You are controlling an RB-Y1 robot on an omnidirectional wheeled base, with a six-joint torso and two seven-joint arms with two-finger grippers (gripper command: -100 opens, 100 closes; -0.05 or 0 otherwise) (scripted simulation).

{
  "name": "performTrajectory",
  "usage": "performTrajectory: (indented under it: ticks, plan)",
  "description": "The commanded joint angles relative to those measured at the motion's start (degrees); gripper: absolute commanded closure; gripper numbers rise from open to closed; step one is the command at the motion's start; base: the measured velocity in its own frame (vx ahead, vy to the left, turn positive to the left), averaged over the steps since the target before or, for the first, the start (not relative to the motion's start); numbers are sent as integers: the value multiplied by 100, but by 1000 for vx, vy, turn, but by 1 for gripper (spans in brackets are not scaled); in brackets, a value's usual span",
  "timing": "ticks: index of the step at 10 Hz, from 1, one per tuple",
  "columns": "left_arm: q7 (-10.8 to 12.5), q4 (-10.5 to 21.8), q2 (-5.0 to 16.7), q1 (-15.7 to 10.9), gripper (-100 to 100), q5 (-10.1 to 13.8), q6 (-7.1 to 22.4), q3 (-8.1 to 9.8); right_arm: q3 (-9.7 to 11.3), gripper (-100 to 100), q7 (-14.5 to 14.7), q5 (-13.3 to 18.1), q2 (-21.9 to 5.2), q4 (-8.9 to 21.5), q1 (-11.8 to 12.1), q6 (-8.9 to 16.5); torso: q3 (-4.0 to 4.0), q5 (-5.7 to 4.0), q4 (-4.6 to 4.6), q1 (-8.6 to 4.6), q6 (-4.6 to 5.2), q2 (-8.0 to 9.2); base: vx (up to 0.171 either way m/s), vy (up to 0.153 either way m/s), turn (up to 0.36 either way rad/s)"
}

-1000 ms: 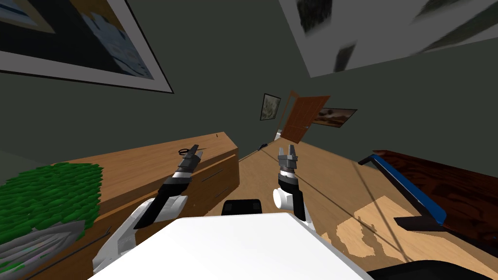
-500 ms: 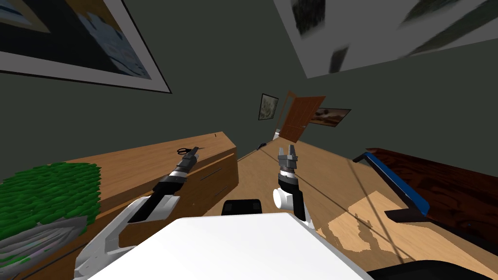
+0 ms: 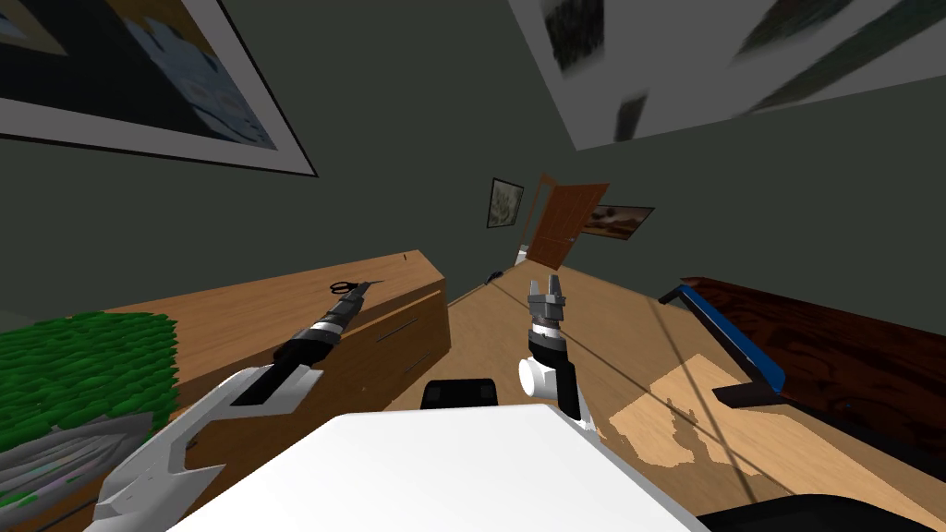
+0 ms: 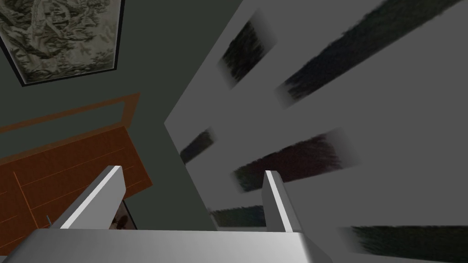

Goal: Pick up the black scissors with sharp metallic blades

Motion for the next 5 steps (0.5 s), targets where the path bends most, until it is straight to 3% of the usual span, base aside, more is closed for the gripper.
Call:
performTrajectory:
  ticks: [1,4,5]
  plan:
    - [-30,141,242,-16,-100,-15,167,34,0,0,0,0,0,0,0,0,0,0,0,0,0,0,-16,-26,-30]
    - [-75,660,757,-67,-100,77,647,275,0,0,0,0,0,0,0,0,-2,0,-1,1,-2,-4,-8,-33,-55]
    - [-75,660,920,-67,-100,77,773,275,0,0,0,0,0,0,0,0,-3,0,-1,-1,-1,-5,1,-32,-33]
